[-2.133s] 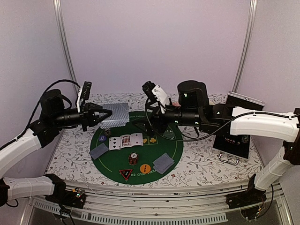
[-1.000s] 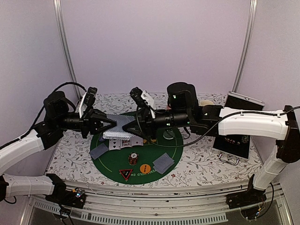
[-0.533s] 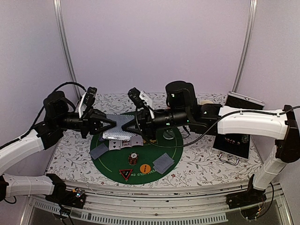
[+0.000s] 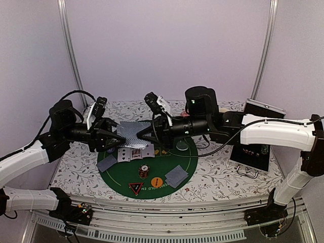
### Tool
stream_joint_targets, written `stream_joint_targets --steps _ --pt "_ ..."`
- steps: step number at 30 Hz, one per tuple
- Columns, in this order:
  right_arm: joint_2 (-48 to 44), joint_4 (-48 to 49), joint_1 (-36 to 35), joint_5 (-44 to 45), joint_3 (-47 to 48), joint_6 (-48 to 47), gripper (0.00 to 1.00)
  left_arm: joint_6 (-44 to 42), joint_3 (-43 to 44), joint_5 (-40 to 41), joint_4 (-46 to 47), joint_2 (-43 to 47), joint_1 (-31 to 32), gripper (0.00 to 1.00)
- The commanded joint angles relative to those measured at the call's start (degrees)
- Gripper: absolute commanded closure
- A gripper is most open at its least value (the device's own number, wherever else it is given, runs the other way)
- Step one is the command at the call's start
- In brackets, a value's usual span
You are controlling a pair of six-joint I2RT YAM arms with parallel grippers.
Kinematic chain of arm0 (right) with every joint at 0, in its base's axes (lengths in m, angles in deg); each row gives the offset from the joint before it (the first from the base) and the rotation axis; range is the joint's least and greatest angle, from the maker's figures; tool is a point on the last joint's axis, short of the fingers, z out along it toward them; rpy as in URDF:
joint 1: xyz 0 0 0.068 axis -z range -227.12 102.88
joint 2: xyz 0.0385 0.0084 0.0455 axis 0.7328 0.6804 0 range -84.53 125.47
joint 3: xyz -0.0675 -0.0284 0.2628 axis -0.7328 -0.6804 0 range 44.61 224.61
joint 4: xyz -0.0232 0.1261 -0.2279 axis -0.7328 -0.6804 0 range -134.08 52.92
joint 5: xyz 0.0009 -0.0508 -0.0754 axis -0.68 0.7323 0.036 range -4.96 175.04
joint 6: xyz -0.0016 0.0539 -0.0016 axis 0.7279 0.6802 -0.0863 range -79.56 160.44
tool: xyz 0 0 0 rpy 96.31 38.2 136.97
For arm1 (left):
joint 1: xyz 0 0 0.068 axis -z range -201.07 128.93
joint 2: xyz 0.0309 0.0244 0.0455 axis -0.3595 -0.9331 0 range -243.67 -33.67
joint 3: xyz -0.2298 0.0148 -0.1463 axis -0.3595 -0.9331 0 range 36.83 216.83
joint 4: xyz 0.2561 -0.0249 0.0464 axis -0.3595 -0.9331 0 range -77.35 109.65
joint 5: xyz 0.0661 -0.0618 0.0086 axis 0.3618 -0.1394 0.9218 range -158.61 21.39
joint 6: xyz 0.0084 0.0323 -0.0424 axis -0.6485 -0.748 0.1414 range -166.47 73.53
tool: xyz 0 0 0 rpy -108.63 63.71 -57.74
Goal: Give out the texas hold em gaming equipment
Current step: Pass from the left arm to the right, then pass from the right arm to the left
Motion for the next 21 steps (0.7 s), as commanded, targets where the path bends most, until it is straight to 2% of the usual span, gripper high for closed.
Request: stream_joint_targets --steps 1,5,9,16,21 --pt "-2.7 3.4 0.8 0.1 -0.4 1.1 0.98 -2.6 -0.2 1.3 -2.0 -0.6 1.2 0.53" --pt "-2.3 3.9 0.7 -0.8 -0.4 1.3 0.98 -4.1 0.3 3.3 -4.1 -1.2 1.4 0.61" --pt "-1.6 3.9 0.7 -2.1 -0.1 1.6 0.98 -5.6 0.8 5.2 -5.5 -0.8 1.5 0.82" --pt "-0.7 3.8 0.7 -2.6 0.1 1.7 0.98 -5.3 0.8 4.2 -5.0 -0.6 1.7 0.98" --pt "-0.7 3.4 0.7 -1.8 0.0 1.5 0.96 -4.8 0.6 3.0 -4.1 -0.3 1.8 1.00"
